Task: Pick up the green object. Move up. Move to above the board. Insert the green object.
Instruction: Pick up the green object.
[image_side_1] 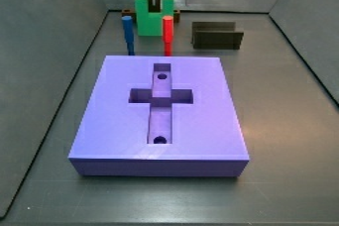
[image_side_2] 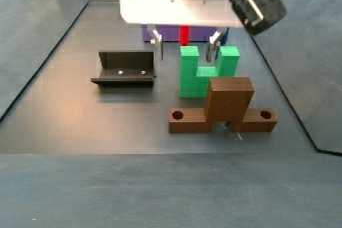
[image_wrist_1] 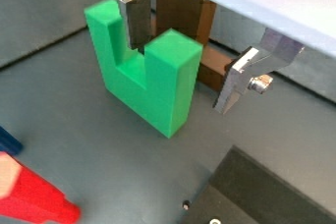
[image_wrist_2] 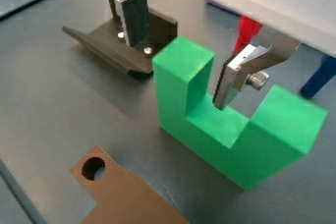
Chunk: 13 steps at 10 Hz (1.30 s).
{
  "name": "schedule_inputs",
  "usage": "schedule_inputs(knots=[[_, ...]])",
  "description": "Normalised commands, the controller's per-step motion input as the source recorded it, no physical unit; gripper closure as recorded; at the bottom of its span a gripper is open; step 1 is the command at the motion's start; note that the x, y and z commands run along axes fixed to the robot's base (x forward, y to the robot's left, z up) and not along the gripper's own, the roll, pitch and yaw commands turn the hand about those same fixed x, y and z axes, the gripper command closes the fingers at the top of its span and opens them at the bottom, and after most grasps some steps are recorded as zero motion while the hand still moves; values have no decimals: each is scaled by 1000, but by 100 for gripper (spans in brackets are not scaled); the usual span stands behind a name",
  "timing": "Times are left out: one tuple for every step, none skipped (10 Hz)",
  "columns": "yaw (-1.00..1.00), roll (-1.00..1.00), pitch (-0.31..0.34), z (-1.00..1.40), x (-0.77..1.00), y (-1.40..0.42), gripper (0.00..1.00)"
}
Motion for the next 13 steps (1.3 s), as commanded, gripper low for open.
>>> schedule_inputs(knots=[[-26, -74, -70, -351, 0, 63, 0], [-34, -80, -57, -220, 0, 63, 0], [0, 0, 0, 0, 0, 0, 0], [0, 0, 0, 0, 0, 0, 100], [0, 0, 0, 0, 0, 0, 100], [0, 0, 0, 0, 0, 0, 100], [0, 0, 0, 0, 0, 0, 100], [0, 0, 0, 0, 0, 0, 100], [0, 0, 0, 0, 0, 0, 100], [0, 0, 0, 0, 0, 0, 100], [0, 0, 0, 0, 0, 0, 100], [0, 0, 0, 0, 0, 0, 100], [0, 0, 0, 0, 0, 0, 100]])
